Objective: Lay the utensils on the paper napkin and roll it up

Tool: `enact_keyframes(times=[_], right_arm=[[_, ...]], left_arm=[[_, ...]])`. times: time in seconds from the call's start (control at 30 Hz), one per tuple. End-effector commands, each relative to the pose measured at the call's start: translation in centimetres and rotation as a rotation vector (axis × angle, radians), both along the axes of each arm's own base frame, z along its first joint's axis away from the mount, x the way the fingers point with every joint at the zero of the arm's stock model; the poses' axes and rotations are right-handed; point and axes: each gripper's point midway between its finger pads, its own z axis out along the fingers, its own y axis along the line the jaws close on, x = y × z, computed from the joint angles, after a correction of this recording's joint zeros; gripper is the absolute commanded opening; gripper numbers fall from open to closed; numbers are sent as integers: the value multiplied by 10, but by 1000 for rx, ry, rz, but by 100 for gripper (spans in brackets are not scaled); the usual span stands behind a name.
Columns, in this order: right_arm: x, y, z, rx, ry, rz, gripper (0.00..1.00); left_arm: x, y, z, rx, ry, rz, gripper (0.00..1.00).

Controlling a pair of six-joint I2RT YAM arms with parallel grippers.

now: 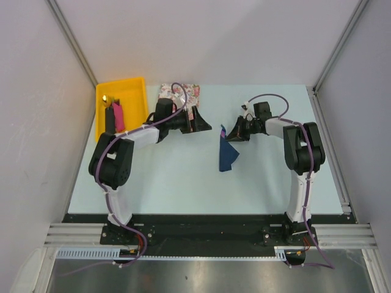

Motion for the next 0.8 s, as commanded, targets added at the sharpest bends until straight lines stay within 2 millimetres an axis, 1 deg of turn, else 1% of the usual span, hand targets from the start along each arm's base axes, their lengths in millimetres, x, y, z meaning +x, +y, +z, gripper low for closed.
enact_keyframes(times=[0.0, 0.2, 0.23, 0.3, 0.33, 0.37, 0.4, 0.43, 0.47, 0.57, 0.7, 0.77], right_arm=[[8, 9, 50, 58, -128, 22, 0], [3, 8, 56, 61, -140, 34, 0], [3, 8, 57, 61, -142, 37, 0], [2, 7, 58, 60, -149, 38, 0], [2, 8, 60, 62, -153, 42, 0], [1, 8, 62, 67, -158, 47, 0], [1, 9, 65, 70, -165, 48, 0], [2, 8, 69, 74, -175, 50, 0], [0, 11, 75, 82, -191, 62, 0], [-1, 13, 90, 98, -230, 84, 0], [-5, 19, 116, 117, -296, 119, 0], [-7, 22, 125, 127, -315, 134, 0]], left_arm=[[1, 13, 5, 79, -44, 20, 100], [6, 22, 7, 99, -57, 64, 100], [6, 25, 2, 106, -50, 85, 100], [10, 27, 8, 79, -66, 110, 100], [6, 29, 3, 74, -62, 110, 100], [9, 29, 15, 44, -106, 122, 100], [9, 30, 18, 33, -126, 127, 100], [6, 32, 16, 31, -136, 129, 100], [7, 32, 31, 9, -200, 126, 100], [3, 32, 41, 9, -274, 89, 100], [-3, 33, 60, 15, -369, 15, 100], [-4, 36, 65, 30, -405, -3, 100]])
